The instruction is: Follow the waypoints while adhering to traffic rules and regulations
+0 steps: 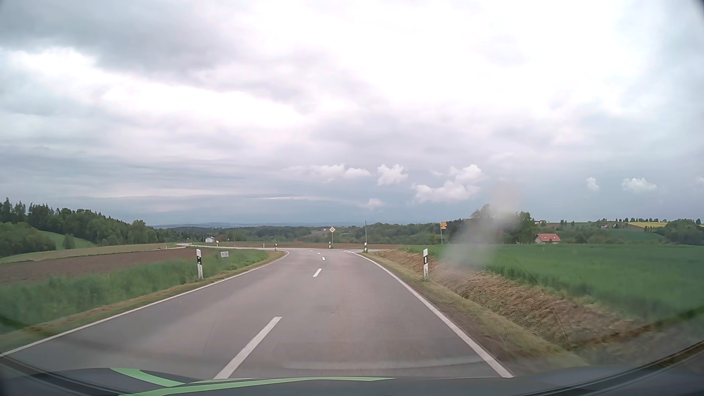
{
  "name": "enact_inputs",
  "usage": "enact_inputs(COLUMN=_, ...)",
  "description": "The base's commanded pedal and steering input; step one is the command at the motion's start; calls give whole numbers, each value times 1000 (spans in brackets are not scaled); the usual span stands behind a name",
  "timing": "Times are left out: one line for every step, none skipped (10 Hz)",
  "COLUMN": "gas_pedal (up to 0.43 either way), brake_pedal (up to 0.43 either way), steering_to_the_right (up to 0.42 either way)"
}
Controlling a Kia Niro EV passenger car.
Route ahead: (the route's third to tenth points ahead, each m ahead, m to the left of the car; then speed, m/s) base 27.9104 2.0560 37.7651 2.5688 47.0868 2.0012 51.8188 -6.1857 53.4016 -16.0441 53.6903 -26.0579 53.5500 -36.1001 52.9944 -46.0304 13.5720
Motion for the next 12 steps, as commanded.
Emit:
enact_inputs(gas_pedal=0, brake_pedal=226, steering_to_the_right=0)
enact_inputs(gas_pedal=0, brake_pedal=232, steering_to_the_right=0)
enact_inputs(gas_pedal=0, brake_pedal=238, steering_to_the_right=0)
enact_inputs(gas_pedal=0, brake_pedal=244, steering_to_the_right=-1)
enact_inputs(gas_pedal=0, brake_pedal=250, steering_to_the_right=-1)
enact_inputs(gas_pedal=0, brake_pedal=256, steering_to_the_right=-2)
enact_inputs(gas_pedal=0, brake_pedal=262, steering_to_the_right=-3)
enact_inputs(gas_pedal=0, brake_pedal=262, steering_to_the_right=-4)
enact_inputs(gas_pedal=0, brake_pedal=268, steering_to_the_right=-4)
enact_inputs(gas_pedal=0, brake_pedal=268, steering_to_the_right=-4)
enact_inputs(gas_pedal=0, brake_pedal=274, steering_to_the_right=-5)
enact_inputs(gas_pedal=0, brake_pedal=280, steering_to_the_right=-7)
